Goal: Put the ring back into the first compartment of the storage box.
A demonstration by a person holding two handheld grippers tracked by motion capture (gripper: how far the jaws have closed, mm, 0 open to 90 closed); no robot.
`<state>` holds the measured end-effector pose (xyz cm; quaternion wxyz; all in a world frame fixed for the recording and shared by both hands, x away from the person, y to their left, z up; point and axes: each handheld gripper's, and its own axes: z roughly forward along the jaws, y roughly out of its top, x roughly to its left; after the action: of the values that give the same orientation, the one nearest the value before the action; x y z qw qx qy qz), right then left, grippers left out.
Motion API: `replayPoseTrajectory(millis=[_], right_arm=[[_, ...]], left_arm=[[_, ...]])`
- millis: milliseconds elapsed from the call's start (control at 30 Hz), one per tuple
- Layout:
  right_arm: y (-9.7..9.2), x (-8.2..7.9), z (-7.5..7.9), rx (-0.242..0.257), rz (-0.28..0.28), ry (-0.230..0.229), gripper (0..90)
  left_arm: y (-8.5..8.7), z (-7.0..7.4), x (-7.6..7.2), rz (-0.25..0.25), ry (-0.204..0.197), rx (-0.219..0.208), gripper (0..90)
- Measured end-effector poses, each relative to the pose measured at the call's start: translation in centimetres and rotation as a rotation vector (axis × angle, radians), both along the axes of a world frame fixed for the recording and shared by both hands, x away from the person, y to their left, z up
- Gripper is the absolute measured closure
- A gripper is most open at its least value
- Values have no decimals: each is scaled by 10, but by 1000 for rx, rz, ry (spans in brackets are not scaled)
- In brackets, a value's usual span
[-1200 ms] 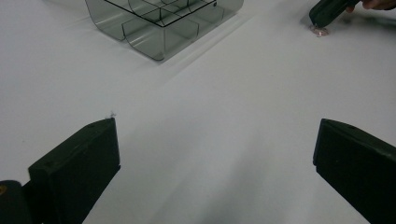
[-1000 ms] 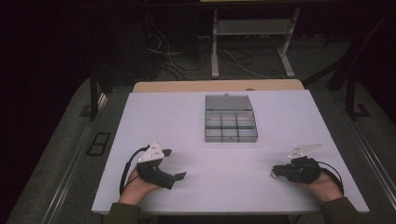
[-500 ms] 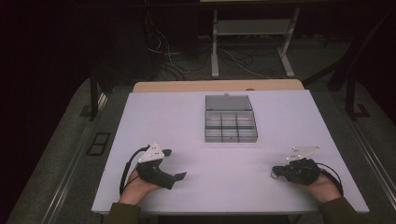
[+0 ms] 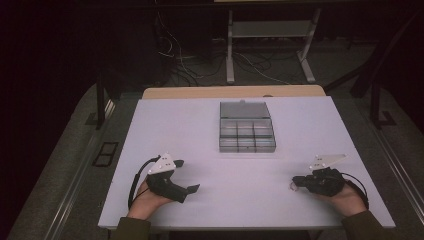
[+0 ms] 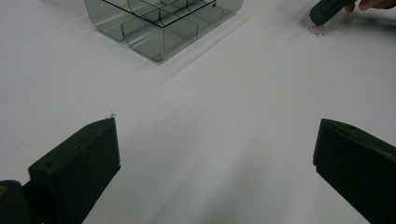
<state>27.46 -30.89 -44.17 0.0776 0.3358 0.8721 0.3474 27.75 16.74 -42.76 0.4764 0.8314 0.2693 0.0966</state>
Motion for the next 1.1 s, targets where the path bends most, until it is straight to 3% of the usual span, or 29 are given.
replayPoseTrajectory(millis=[500,1100], right_arm=[[-6,1,10,46,-28,-32,860],[-6,12,22,100,-54,-29,860]], left_arm=[[0,0,0,-5,0,2,0],[0,-1,1,-9,5,-9,0]])
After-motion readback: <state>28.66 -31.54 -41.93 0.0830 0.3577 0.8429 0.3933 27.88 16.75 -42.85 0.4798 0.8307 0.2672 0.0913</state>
